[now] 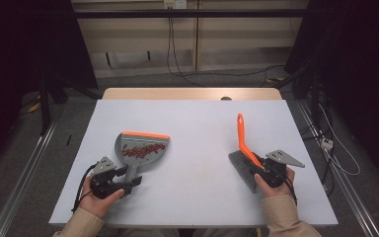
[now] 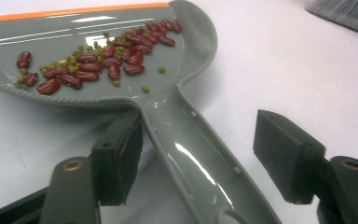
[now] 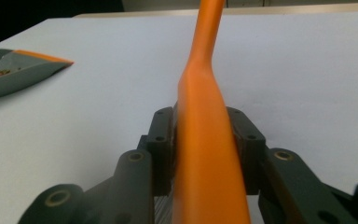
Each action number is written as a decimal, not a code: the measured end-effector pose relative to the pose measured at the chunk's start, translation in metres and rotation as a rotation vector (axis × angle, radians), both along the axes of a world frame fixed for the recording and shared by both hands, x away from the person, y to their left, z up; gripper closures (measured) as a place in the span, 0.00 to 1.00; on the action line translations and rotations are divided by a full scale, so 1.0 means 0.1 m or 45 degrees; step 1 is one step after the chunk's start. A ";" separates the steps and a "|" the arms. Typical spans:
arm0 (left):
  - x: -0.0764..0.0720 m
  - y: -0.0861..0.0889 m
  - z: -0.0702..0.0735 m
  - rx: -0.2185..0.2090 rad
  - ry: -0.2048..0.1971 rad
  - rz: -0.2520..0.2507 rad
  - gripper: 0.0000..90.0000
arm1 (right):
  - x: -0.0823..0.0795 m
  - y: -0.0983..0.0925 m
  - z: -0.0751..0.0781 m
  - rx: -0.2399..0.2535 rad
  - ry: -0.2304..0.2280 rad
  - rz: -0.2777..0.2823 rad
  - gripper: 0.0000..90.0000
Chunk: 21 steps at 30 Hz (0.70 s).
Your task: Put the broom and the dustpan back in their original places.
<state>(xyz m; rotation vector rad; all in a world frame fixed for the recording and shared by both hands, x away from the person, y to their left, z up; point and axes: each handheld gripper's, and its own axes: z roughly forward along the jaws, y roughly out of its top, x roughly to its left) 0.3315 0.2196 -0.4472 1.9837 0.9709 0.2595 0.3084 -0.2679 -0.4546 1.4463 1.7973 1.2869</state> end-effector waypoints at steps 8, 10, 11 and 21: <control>0.00 0.05 0.02 -0.045 -0.020 0.026 0.20 | -0.10 -0.09 -0.03 0.026 0.135 0.024 0.31; -0.01 0.07 0.03 -0.043 -0.027 0.025 0.18 | -0.12 -0.14 -0.03 0.022 0.138 0.014 0.28; -0.01 0.08 0.04 -0.043 -0.040 0.032 0.17 | -0.13 -0.16 -0.03 0.011 0.140 0.014 0.27; -0.01 0.14 0.09 -0.048 -0.096 0.068 0.13 | -0.35 -0.09 0.00 -0.055 0.156 0.112 0.24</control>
